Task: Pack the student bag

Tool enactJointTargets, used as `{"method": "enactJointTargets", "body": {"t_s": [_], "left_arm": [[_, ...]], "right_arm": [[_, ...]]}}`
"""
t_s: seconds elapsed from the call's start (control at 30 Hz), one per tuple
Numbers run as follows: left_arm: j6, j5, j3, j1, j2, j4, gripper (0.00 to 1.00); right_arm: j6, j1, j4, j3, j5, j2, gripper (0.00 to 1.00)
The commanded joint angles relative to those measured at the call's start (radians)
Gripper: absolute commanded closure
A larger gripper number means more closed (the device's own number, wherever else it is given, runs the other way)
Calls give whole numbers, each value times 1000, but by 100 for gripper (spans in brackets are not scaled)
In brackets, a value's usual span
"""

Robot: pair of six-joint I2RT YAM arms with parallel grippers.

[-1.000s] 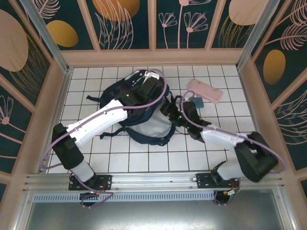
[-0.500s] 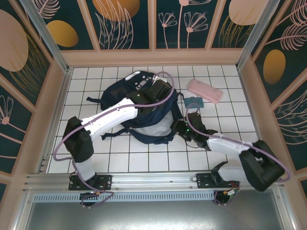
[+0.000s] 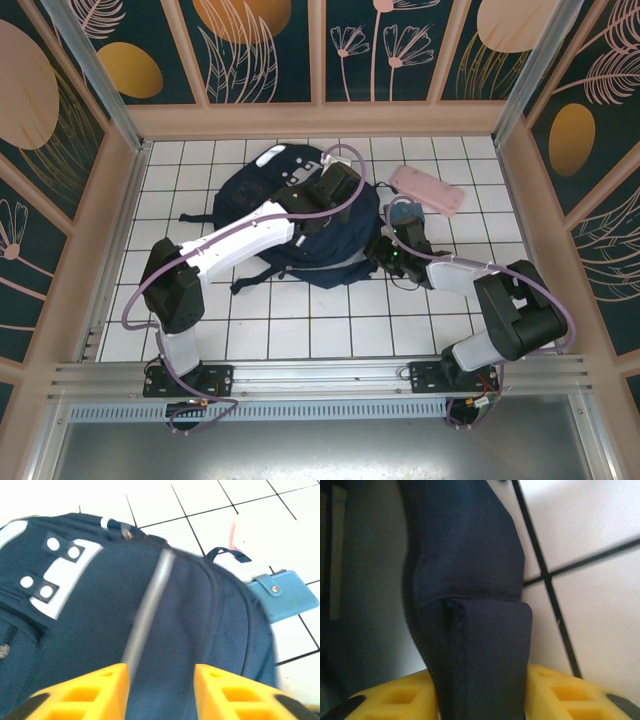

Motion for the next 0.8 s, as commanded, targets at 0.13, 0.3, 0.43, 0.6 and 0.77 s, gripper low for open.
{"method": "enactJointTargets", "body": {"t_s": [0.13,0.3,0.43,0.6,0.77], "left_arm": [[-107,85,-214,82,-232,60,28],[-214,145,-501,201,-444,141,16],[-289,170,-690,276,-586,176,10],[-364,217,-880,361,-720,209,4],[-388,248,-982,415,-801,223,2]], "right_arm": [[20,-4,-152,-9,141,-166,34],[70,104,-379,14,297,-303,33],[150,278,-432,94,320,-285,38],[280,462,-365,231,268,-120,48],[389,580,-343,423,221,101,51]]}}
